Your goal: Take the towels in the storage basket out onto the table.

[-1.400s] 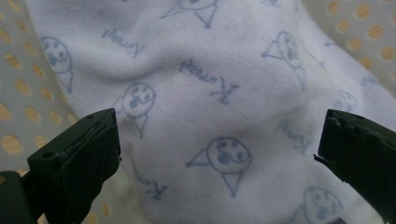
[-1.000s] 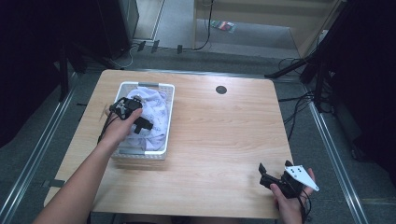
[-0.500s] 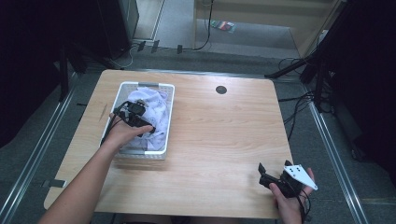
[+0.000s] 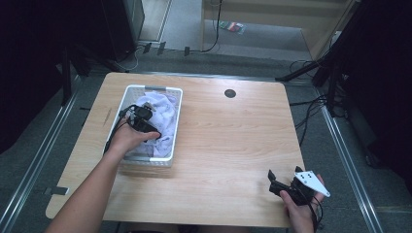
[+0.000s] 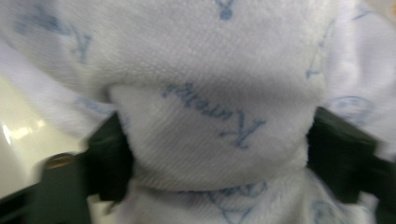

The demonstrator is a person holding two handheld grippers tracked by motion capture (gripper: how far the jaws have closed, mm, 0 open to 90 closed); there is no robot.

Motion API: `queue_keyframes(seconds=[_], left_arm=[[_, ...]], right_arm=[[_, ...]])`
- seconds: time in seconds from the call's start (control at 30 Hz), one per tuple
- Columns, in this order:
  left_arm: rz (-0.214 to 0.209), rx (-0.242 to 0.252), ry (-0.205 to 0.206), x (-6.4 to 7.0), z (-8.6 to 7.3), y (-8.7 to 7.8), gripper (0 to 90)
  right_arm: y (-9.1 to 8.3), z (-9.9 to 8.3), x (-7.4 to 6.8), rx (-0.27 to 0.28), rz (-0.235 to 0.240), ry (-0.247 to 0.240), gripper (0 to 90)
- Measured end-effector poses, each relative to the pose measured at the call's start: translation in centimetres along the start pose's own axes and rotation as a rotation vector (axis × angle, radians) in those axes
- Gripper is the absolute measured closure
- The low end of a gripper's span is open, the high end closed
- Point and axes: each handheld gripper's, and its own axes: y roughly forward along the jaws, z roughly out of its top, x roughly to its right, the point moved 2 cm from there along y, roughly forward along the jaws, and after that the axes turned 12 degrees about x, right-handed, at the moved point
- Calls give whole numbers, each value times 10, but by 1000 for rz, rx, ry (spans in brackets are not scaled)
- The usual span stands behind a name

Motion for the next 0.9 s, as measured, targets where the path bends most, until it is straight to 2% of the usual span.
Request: queue_keyframes(seconds=[0.03,0.1,0.2,0.27,0.33,0.47,0.6,0.7,0.77,0.9], left_arm=[[-11,-1,-8,2,1,-2,328],[-16,-11,-27,5,2,-3,402],[-14,-19,-41,6,3,-4,478],[-17,-4,-61,7,2,-6,513],[-16,9,-61,7,1,-6,541],[-16,23,-57,7,0,-10,565],[-25,21,-73,6,0,-15,575],[-29,38,-77,5,0,-20,576],[-45,44,-77,4,0,-25,575],[-44,71,-79,0,3,-42,575]], right_arm=[[0,0,0,0,1,1,1],[0,0,0,-1,2,1,1],[0,0,0,-1,3,1,1],[0,0,1,3,3,3,1],[0,0,1,4,3,6,1],[0,0,1,4,0,7,3],[-1,0,1,4,0,6,3],[-1,0,1,5,2,6,3],[0,0,1,4,1,4,4],[-1,0,0,3,2,3,4]])
